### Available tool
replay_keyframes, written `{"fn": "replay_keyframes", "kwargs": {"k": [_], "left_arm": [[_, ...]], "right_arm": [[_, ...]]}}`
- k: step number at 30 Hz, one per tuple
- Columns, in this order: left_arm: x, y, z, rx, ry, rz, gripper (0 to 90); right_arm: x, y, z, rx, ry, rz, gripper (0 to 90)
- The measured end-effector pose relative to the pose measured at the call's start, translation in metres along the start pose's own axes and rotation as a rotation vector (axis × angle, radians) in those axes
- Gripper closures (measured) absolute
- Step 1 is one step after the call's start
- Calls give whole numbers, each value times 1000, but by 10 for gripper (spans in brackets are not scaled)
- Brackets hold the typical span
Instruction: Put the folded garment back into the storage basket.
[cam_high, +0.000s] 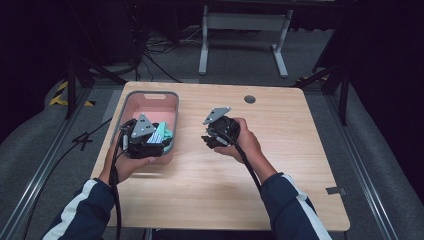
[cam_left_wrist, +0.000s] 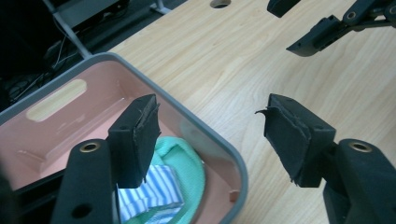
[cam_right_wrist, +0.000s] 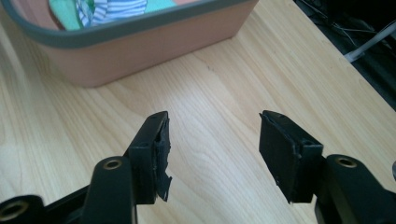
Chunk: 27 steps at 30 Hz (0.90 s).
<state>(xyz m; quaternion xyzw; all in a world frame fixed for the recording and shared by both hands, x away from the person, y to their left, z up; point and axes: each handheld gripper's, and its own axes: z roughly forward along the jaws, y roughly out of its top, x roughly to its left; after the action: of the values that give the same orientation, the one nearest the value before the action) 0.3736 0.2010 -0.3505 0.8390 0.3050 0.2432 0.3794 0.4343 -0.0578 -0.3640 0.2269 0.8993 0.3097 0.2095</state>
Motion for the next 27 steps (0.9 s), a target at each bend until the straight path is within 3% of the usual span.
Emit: {"fn": "replay_keyframes", "kwargs": {"k": [6, 8, 14, 27], "left_arm": [[-15, -2, 6, 16, -3, 18, 297], [-21, -3, 8, 17, -17, 41, 279], [-37, -4, 17, 23, -58, 58, 232], [-73, -14, 45, 99, -142, 171, 203]], "right_arm": [[1, -14, -7, 17, -1, -9, 406], [1, -20, -10, 24, 1, -11, 400], [3, -35, -19, 27, -12, -12, 377], [3, -72, -33, 46, -34, -2, 312]]}}
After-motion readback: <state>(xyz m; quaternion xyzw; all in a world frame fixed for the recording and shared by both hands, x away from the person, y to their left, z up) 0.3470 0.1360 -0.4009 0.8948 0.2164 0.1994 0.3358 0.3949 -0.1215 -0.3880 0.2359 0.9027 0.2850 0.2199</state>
